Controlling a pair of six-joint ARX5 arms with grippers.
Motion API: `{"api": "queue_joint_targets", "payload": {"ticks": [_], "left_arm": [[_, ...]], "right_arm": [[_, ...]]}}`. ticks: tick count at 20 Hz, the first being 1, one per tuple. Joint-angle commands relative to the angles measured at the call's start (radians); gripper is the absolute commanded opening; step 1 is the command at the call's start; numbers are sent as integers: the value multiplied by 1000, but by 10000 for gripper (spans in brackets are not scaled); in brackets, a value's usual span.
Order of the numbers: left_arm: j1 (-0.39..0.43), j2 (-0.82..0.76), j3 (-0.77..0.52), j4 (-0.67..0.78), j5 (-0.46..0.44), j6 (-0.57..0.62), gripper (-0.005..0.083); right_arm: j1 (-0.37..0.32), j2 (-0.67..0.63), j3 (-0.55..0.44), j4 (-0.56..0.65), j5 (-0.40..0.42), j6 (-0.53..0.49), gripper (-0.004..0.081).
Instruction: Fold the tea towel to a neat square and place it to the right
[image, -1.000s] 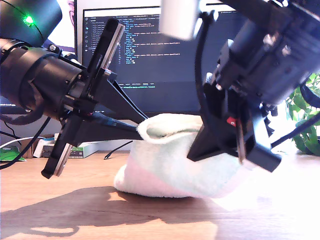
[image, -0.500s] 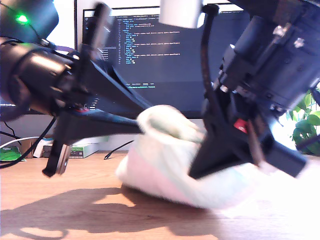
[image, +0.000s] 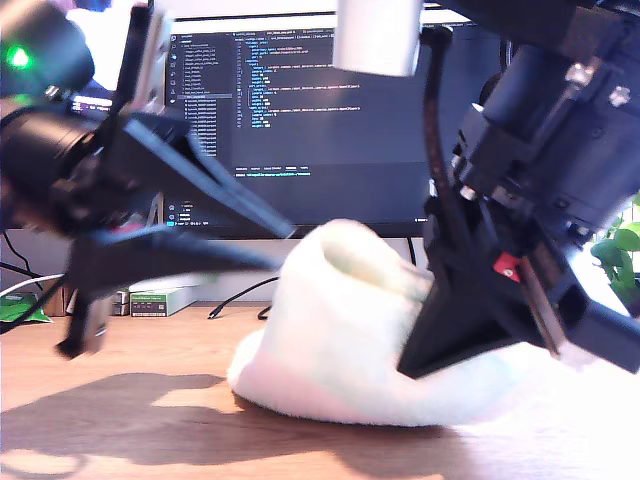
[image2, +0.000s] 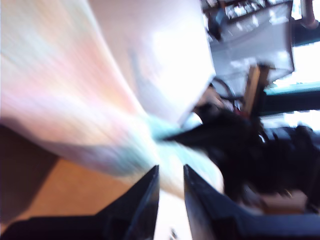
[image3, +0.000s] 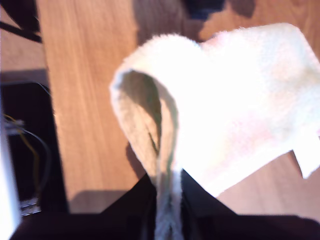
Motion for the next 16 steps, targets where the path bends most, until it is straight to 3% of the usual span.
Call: {"api": "queue_joint_targets", "payload": {"ticks": [1,6,11,16], "left_arm": [[13,6,3,3,-76,46,127],[-47,9,3,10,-305,168,83],[-125,11,3,2,-358,228,-12],[-142,87,3,-18,-391,291,-19]], "right_arm": [[10,4,0,-8,-13,16,-13],[75,4,4,-29,-12,63,-13],[90,4,5,-32,-11,97,-13],[91,4,5,-36,-11,116,-13]]}}
